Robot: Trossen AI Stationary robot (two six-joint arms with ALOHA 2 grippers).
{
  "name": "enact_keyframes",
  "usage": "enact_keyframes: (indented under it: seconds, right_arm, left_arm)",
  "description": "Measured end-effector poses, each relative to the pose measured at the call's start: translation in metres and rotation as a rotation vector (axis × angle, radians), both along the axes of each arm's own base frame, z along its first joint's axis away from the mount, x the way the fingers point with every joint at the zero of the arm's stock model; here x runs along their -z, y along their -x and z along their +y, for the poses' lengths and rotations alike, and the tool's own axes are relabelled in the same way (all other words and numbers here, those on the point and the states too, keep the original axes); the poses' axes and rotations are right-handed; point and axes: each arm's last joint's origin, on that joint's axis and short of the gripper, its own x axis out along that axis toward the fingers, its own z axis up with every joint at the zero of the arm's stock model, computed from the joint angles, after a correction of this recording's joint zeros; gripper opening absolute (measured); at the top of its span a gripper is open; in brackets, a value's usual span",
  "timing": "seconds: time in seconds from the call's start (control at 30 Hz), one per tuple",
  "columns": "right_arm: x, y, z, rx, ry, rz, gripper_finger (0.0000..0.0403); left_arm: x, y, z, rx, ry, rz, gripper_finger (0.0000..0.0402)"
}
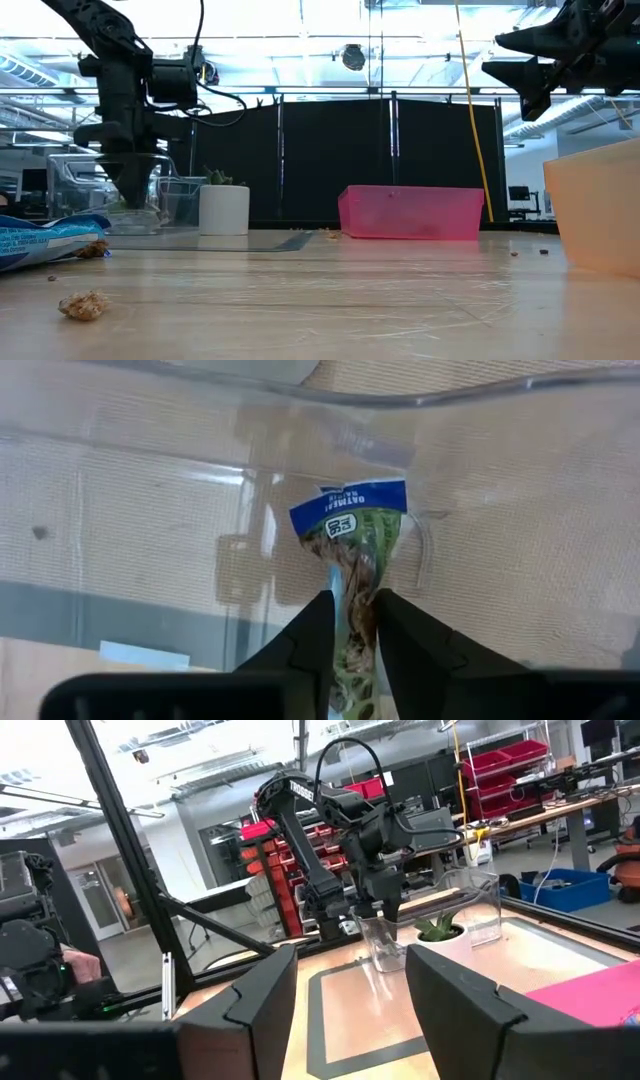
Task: Pick and place Granola Bars by type
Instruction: Put the blue granola bar into the transparent bin
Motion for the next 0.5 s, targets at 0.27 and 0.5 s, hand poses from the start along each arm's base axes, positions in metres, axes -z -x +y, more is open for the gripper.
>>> enact_keyframes:
  seconds: [0.27, 0.5]
  right_arm:
    - [0.002, 0.0, 0.0, -0.003, -0.017, 0.022, 0.0183]
    - [0.004, -0.001, 0.002, -0.053, -0.012, 0.035, 0.0183]
  left_arm:
    - [-0.008, -0.003, 0.004, -0.023, -0.01, -0.02, 0.0087]
    - [-0.027, -0.008, 0.01, -0.067, 0.014, -0.057, 0.0102]
